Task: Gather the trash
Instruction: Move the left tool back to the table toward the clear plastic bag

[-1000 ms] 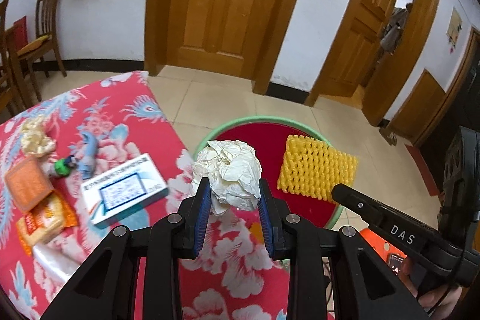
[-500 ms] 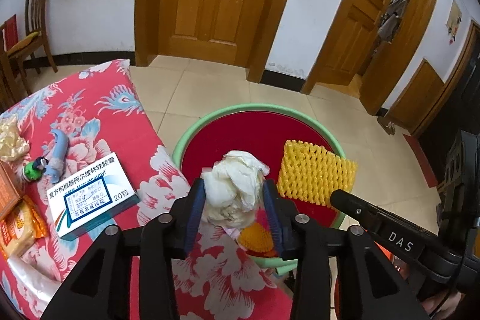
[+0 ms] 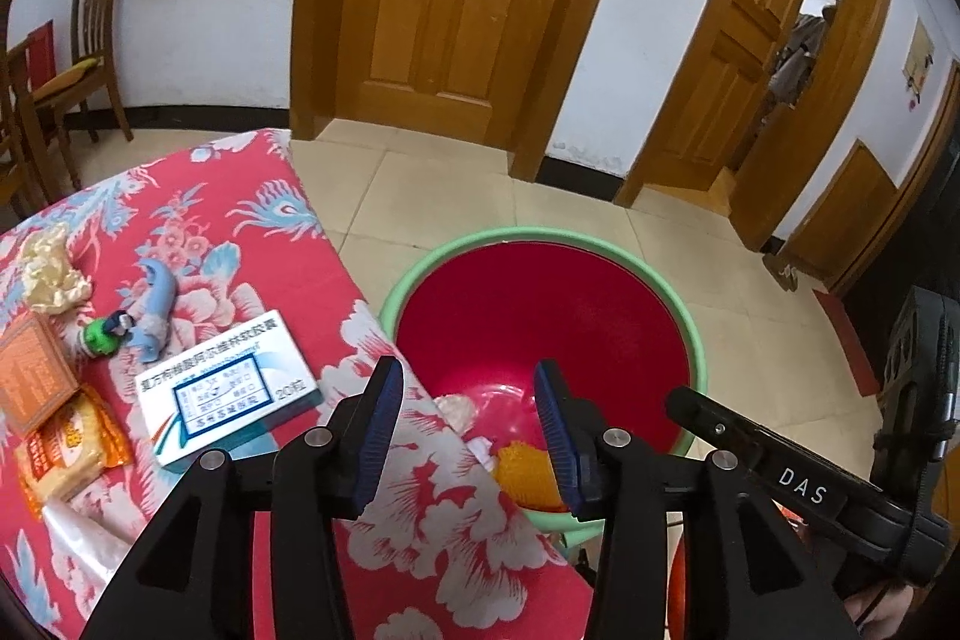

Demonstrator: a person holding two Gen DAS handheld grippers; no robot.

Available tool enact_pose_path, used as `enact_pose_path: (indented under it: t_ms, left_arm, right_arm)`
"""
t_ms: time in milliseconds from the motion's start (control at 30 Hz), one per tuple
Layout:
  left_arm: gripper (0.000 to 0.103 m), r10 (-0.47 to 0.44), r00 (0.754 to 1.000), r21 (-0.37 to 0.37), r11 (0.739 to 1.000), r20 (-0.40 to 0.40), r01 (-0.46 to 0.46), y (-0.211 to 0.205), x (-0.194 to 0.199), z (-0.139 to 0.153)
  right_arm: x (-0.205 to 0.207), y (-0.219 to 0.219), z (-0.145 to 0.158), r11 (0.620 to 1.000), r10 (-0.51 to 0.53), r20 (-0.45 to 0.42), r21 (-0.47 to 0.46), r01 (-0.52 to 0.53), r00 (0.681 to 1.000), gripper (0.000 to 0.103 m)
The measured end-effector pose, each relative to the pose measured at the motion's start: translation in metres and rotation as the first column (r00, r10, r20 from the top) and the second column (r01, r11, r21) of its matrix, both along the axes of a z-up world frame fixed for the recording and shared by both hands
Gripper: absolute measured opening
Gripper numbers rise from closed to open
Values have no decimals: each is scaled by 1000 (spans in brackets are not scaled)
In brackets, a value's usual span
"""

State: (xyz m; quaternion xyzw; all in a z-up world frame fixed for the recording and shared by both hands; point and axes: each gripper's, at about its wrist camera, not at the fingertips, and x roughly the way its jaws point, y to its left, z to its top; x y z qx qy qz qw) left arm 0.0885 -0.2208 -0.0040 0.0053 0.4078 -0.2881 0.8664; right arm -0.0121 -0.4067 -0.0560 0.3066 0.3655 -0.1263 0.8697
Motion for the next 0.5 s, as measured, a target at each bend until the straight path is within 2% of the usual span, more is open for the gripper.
enact_pose_path:
  t_ms: [500]
  left_arm:
    - [47, 144, 990, -14, 989, 3, -144, 59, -10, 15]
  right_arm:
    - [-6, 28, 19, 998, 62, 49, 1, -62, 997, 40]
